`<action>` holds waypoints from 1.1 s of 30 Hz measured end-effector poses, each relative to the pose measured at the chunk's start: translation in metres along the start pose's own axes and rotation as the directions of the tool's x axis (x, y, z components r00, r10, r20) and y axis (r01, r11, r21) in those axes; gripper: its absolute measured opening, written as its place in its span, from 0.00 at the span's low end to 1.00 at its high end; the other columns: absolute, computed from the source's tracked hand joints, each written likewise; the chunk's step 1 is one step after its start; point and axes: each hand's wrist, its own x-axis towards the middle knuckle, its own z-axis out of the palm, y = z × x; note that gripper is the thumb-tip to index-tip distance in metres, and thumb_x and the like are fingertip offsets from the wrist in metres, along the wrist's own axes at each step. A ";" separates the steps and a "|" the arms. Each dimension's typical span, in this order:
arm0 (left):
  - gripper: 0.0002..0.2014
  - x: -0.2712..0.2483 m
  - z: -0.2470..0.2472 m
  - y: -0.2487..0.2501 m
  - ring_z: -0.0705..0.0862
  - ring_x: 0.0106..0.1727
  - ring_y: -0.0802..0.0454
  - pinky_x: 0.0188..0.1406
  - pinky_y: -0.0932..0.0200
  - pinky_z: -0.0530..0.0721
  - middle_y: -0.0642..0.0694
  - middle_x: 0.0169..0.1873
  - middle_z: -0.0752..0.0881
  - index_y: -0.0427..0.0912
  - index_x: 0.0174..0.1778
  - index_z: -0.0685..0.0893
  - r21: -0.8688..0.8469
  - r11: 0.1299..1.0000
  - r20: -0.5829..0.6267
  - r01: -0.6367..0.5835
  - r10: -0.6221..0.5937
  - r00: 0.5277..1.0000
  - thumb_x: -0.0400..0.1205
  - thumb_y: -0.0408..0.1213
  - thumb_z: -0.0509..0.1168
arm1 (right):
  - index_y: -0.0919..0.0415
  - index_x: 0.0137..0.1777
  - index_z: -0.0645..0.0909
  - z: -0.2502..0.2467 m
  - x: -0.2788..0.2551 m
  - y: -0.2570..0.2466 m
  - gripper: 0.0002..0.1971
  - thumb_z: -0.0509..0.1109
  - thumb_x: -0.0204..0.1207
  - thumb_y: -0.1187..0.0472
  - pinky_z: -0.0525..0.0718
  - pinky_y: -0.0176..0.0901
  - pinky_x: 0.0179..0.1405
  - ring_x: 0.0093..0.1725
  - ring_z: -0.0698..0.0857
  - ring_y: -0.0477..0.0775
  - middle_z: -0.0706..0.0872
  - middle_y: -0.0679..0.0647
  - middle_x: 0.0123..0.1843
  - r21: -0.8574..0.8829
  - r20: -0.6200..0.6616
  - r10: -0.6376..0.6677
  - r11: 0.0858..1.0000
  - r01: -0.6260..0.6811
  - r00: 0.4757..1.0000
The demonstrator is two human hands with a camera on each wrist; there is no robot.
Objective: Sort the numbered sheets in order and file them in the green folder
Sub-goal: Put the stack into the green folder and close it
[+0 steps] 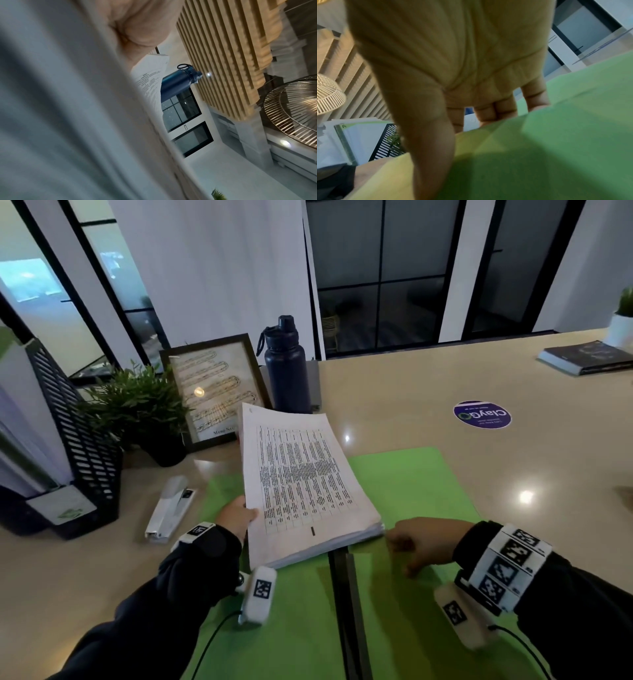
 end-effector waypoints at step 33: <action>0.25 -0.017 0.023 0.040 0.83 0.31 0.47 0.39 0.48 0.81 0.38 0.41 0.86 0.49 0.42 0.78 0.013 0.936 -0.134 -0.351 0.350 0.927 0.73 0.13 0.48 | 0.48 0.42 0.74 -0.013 0.002 0.012 0.11 0.67 0.76 0.67 0.76 0.39 0.46 0.43 0.77 0.40 0.80 0.40 0.41 0.265 -0.145 -0.050 0.960 0.087 0.988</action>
